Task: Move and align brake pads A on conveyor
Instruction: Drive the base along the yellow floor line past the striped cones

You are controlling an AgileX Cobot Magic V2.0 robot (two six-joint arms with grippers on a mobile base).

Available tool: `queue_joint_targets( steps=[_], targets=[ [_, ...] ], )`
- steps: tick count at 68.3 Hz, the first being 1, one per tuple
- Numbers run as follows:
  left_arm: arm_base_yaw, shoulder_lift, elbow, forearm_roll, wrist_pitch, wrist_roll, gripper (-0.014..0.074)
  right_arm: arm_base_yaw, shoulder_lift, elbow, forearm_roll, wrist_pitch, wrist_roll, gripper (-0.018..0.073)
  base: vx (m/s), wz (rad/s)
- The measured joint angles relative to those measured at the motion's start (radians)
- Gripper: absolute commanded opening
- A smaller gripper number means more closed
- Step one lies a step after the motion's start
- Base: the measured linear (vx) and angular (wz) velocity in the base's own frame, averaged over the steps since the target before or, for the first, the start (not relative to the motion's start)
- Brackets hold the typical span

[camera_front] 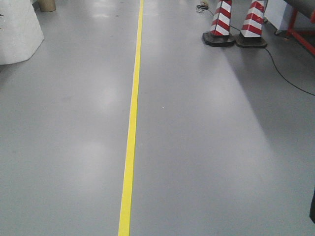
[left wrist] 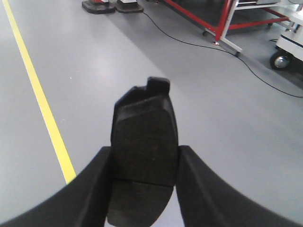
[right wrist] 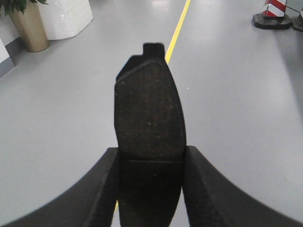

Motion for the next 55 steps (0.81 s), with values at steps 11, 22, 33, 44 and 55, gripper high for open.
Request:
queue_joint_targets(
  steps=[11, 22, 33, 44, 55],
  targets=[
    [0.000, 0.000, 0.000, 0.000, 0.001, 0.000, -0.0006, 0.000, 0.000, 0.000, 0.000, 0.001, 0.000, -0.0004, 0.76, 0.07],
    [0.000, 0.000, 0.000, 0.000, 0.001, 0.000, -0.0006, 0.000, 0.000, 0.000, 0.000, 0.002, 0.000, -0.0004, 0.78, 0.00],
    [0.000, 0.000, 0.000, 0.000, 0.001, 0.000, -0.0006, 0.000, 0.000, 0.000, 0.000, 0.002, 0.000, -0.0004, 0.81, -0.05],
    [0.000, 0.000, 0.000, 0.000, 0.000, 0.000, -0.0006, 0.000, 0.000, 0.000, 0.000, 0.002, 0.000, -0.0004, 0.82, -0.12],
    [0.000, 0.000, 0.000, 0.000, 0.001, 0.000, -0.0006, 0.000, 0.000, 0.000, 0.000, 0.002, 0.000, -0.0004, 0.81, -0.12]
  ],
)
